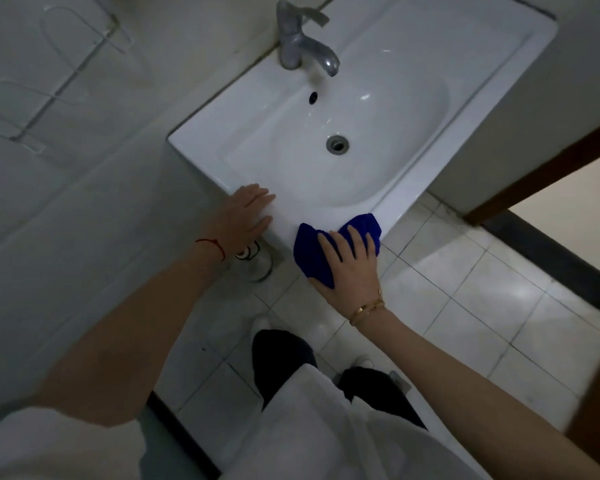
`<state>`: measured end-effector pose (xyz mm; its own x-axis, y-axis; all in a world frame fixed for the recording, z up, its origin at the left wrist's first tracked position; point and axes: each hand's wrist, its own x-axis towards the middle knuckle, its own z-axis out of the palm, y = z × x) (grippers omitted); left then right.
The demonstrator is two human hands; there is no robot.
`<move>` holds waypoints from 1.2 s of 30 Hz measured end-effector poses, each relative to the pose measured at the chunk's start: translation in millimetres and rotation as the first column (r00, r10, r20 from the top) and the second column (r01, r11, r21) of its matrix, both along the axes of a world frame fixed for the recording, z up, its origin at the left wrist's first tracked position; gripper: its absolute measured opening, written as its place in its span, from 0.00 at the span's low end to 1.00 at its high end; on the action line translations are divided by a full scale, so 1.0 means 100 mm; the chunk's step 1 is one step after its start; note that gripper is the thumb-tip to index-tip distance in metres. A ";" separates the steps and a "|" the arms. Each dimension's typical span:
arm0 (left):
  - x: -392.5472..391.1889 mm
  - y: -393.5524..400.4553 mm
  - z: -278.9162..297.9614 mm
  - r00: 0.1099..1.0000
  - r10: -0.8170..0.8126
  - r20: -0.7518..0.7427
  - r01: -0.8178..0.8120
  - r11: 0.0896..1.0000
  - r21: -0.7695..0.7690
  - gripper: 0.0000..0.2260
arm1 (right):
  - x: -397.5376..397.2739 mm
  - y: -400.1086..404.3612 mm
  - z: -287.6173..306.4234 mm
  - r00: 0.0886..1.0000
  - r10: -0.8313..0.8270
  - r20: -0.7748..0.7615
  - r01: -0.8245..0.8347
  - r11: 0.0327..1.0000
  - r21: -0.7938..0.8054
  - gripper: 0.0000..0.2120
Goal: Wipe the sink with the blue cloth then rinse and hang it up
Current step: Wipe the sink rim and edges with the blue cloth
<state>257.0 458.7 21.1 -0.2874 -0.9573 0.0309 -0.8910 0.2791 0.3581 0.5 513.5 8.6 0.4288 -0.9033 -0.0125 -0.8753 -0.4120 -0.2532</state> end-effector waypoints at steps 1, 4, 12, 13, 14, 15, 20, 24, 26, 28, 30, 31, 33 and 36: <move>0.07 -0.02 -0.03 0.998 -0.052 0.021 0.052 0.999 -0.015 0.19 | 0.06 -0.01 -0.03 1.000 -0.001 0.009 0.001 0.999 -0.038 0.33; 0.29 -0.13 -0.12 0.986 -0.160 0.049 0.163 0.985 -0.062 0.18 | 0.33 -0.09 -0.08 0.999 -0.043 0.022 0.045 0.995 -0.087 0.31; 1.14 -0.68 -0.21 0.976 -0.215 0.039 0.218 0.973 -0.081 0.19 | 1.45 -0.65 -0.06 0.972 -0.235 -0.022 0.235 0.972 -0.005 0.32; 1.23 -0.77 -0.21 0.983 -0.184 0.022 0.185 0.980 -0.075 0.19 | 1.52 -0.68 -0.06 0.967 -0.253 -0.026 0.253 0.967 -0.011 0.32; 1.31 -0.83 -0.22 0.985 -0.170 0.010 0.171 0.983 -0.072 0.18 | 1.55 -0.69 -0.07 0.964 -0.265 -0.027 0.264 0.964 -0.019 0.32; 1.38 -0.89 -0.22 0.984 -0.180 0.002 0.180 0.981 -0.074 0.17 | 1.55 -0.67 -0.07 0.962 -0.273 -0.026 0.272 0.962 -0.028 0.32; 1.55 -0.97 -0.30 0.965 -0.250 -0.083 0.241 0.965 -0.102 0.17 | 1.18 -0.30 -0.12 0.922 -0.384 -0.045 0.378 0.920 -0.101 0.32; 1.66 -0.98 -0.37 0.970 -0.156 -0.185 0.150 0.988 -0.048 0.24 | 1.11 -0.20 -0.13 0.892 -0.447 -0.069 0.437 0.891 -0.127 0.33; 1.72 -1.00 -0.38 0.974 -0.127 -0.189 0.121 0.992 -0.039 0.25 | 1.29 -0.32 -0.12 0.889 -0.450 -0.086 0.437 0.889 -0.135 0.33; 1.77 -1.00 -0.40 0.977 -0.132 -0.169 0.126 0.991 -0.046 0.25 | 1.60 -0.50 -0.11 0.901 -0.425 -0.087 0.411 0.901 -0.139 0.32; 1.82 -1.00 -0.41 0.981 -0.122 -0.154 0.117 0.992 -0.039 0.25 | 1.98 -0.75 -0.10 0.912 -0.403 -0.074 0.393 0.912 -0.113 0.32; 1.84 -1.00 -0.41 0.982 -0.113 -0.150 0.109 0.993 -0.037 0.25 | 2.19 -0.89 -0.09 0.919 -0.388 -0.073 0.382 0.920 -0.088 0.32; 1.89 -1.01 -0.41 0.984 -0.108 -0.143 0.102 0.993 -0.052 0.24 | 2.54 -1.14 -0.07 0.928 -0.362 -0.092 0.360 0.932 -0.035 0.32; 1.98 -1.05 -0.39 0.985 -0.078 -0.156 0.071 0.996 -0.050 0.22 | 2.63 -1.20 -0.07 0.932 -0.353 -0.075 0.355 0.935 0.006 0.32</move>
<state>454.5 354.2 -18.1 -0.3463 -0.9300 0.1232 -0.8005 0.3614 0.4781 263.7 393.8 1.9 0.0785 -0.9956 -0.0503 -0.9796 -0.0676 -0.1892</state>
